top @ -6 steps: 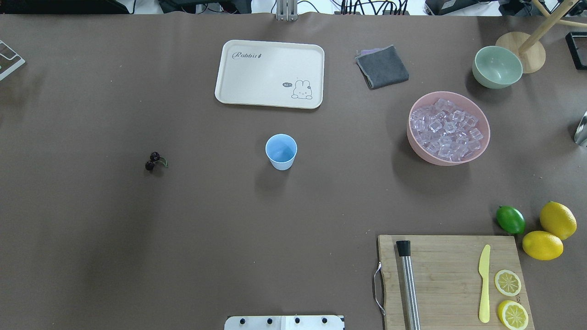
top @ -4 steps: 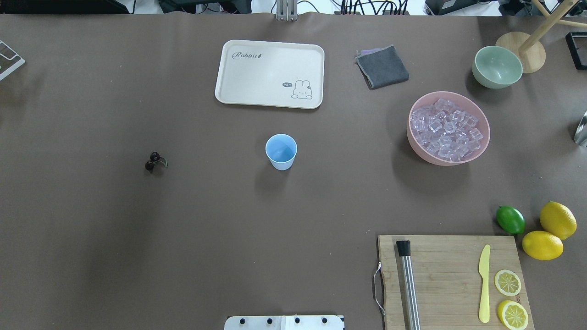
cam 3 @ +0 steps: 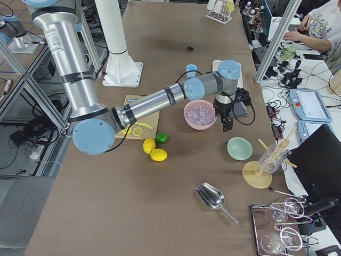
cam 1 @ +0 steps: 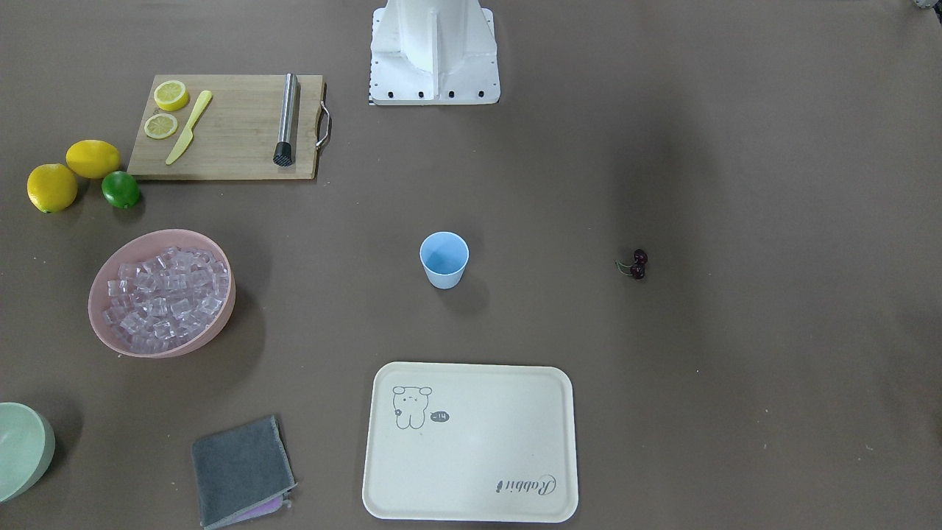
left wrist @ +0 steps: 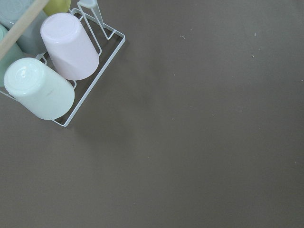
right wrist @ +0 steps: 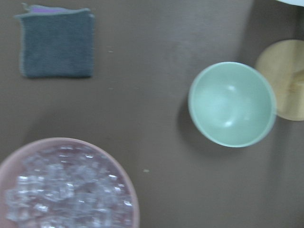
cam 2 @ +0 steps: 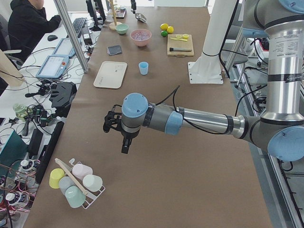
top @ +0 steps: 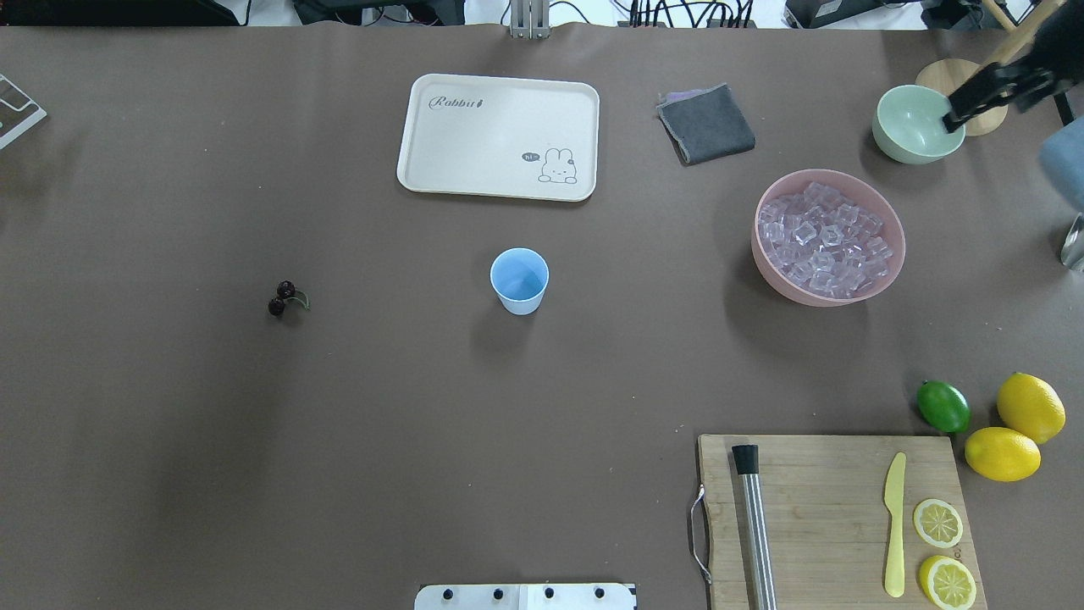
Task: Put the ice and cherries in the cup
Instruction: 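Move the right gripper over the pink bowl of ice cubes, then lower the right gripper into the bowl and grasp an ice cube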
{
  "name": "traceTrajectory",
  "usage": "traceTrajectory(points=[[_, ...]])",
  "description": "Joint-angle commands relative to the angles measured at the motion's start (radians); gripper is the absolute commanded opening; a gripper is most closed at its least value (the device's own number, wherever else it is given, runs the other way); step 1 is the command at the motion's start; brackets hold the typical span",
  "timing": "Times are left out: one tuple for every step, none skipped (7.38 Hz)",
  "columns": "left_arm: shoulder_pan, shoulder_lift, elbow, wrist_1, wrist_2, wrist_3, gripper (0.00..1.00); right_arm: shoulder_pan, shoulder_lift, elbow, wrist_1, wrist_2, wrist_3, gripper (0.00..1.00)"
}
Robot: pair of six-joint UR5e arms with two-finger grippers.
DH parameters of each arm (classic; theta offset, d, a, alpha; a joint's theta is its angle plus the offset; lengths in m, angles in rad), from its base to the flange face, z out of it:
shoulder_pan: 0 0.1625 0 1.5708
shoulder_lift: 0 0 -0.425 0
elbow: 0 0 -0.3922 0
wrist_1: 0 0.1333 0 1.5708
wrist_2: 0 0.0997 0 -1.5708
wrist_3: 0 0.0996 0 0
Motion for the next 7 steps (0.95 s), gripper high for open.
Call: traceTrajectory(points=[[-0.001, -0.003, 0.011, 0.000, 0.029, 0.001, 0.98, -0.198, 0.015, 0.020, 0.100, -0.003, 0.149, 0.99], [-0.003, -0.001, 0.017, 0.000, 0.034, 0.001, 0.98, -0.244, -0.011, -0.001, 0.133, -0.024, 0.182, 0.99], [-0.003, -0.006, 0.029, 0.000, 0.043, 0.004, 0.98, -0.254, -0.054, -0.012, 0.160, -0.053, 0.183, 0.95], [-0.003, -0.015, 0.041, -0.003, 0.055, 0.004, 0.98, -0.254, -0.060, -0.054, 0.206, -0.053, 0.183, 0.92], [-0.004, -0.015, 0.040, -0.005, 0.054, 0.004, 0.98, -0.261, -0.060, -0.096, 0.243, -0.056, 0.186, 0.93], [-0.006, -0.012, 0.035, -0.005, 0.054, 0.004, 0.98, -0.266, -0.060, -0.105, 0.263, -0.056, 0.190, 0.95], [-0.018, -0.007, 0.031, -0.006, 0.051, 0.007, 0.98, -0.269, -0.060, -0.105, 0.265, -0.056, 0.193, 0.95]])
